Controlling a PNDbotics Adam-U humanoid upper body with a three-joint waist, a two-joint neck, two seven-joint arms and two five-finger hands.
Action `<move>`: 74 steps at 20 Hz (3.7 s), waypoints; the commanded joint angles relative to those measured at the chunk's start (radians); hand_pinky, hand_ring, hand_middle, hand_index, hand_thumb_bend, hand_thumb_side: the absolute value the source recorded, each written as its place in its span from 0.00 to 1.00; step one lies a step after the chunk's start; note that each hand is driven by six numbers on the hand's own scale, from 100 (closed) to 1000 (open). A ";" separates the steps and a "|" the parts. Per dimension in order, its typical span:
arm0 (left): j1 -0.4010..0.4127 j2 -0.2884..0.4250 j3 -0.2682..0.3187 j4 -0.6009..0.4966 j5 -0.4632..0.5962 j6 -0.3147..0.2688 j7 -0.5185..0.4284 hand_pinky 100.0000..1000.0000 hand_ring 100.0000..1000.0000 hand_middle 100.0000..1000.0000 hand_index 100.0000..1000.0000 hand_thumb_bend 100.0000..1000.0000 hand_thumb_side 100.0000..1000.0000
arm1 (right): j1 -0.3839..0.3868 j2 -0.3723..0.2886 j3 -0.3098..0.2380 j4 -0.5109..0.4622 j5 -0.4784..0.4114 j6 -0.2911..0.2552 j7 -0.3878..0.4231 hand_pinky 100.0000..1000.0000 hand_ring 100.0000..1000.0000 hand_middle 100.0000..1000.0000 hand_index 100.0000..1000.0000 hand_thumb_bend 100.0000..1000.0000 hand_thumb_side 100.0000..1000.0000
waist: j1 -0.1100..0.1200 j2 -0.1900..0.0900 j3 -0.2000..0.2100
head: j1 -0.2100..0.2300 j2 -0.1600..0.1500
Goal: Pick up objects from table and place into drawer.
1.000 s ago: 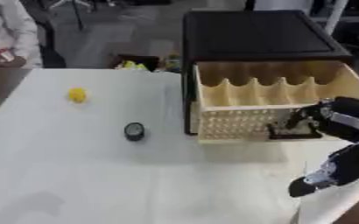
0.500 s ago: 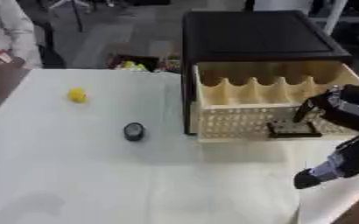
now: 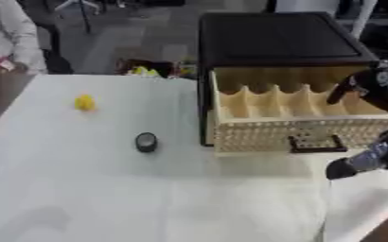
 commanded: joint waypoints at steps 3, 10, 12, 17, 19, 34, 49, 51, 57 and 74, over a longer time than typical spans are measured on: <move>-0.006 0.029 0.012 -0.018 0.007 -0.003 0.006 0.45 0.50 0.68 0.75 0.00 0.89 | -0.041 -0.014 -0.030 -0.017 -0.063 0.014 -0.126 0.00 0.00 0.00 0.58 1.00 0.49 | 0.000 -0.012 0.002 | 0.003 0.007; -0.009 0.029 0.012 -0.018 0.008 -0.006 0.014 0.45 0.50 0.67 0.75 0.00 0.89 | -0.081 -0.002 -0.028 -0.017 -0.108 0.040 -0.331 0.00 0.00 0.00 0.55 1.00 0.49 | 0.002 -0.009 0.008 | 0.001 0.011; -0.012 0.030 0.012 -0.018 0.010 -0.008 0.018 0.45 0.50 0.67 0.75 0.00 0.89 | -0.097 0.005 -0.023 -0.017 -0.131 0.043 -0.413 0.00 0.00 0.00 0.55 1.00 0.49 | 0.003 -0.008 0.010 | 0.001 0.012; -0.024 0.035 0.008 -0.018 0.020 -0.017 0.026 0.44 0.49 0.66 0.75 0.00 0.86 | -0.144 0.031 0.010 -0.017 -0.167 0.040 -0.617 0.00 0.00 0.00 0.55 1.00 0.49 | 0.008 -0.006 0.018 | -0.002 0.016; -0.023 0.043 0.001 -0.018 0.023 -0.035 0.019 0.44 0.49 0.65 0.76 0.00 0.85 | -0.164 0.060 0.029 -0.017 -0.147 0.026 -0.624 0.00 0.00 0.00 0.57 1.00 0.49 | 0.013 -0.004 0.022 | -0.001 0.017; -0.072 0.146 -0.017 -0.018 0.067 -0.283 0.071 0.45 0.50 0.64 0.81 0.00 0.62 | -0.265 0.218 0.056 -0.017 -0.130 -0.111 -0.826 0.00 0.33 0.33 0.71 1.00 0.61 | 0.042 0.004 0.041 | 0.009 0.064; -0.200 0.348 -0.059 -0.018 -0.090 -0.570 0.102 0.55 0.60 0.71 0.89 0.00 0.39 | -0.334 0.281 0.078 -0.017 -0.126 -0.187 -0.880 0.16 0.45 0.45 0.74 1.00 0.68 | 0.070 0.033 0.044 | 0.010 0.025; -0.223 0.373 -0.067 -0.018 -0.124 -0.598 0.090 0.56 0.61 0.71 0.92 0.00 0.38 | -0.336 0.280 0.078 -0.017 -0.124 -0.189 -0.880 0.16 0.45 0.45 0.74 1.00 0.68 | 0.071 0.037 0.042 | 0.011 0.018; -0.323 0.431 -0.120 0.027 -0.209 -0.610 0.050 0.59 0.67 0.75 0.96 0.00 0.38 | -0.342 0.282 0.080 -0.017 -0.122 -0.192 -0.877 0.17 0.45 0.44 0.74 1.00 0.68 | 0.076 0.044 0.037 | 0.019 0.005; -0.581 0.377 -0.230 0.271 -0.237 -0.610 -0.157 0.57 0.66 0.76 0.98 0.00 0.16 | -0.360 0.301 0.083 -0.017 -0.133 -0.200 -0.867 0.17 0.45 0.44 0.73 0.99 0.71 | 0.089 0.057 0.015 | 0.041 -0.029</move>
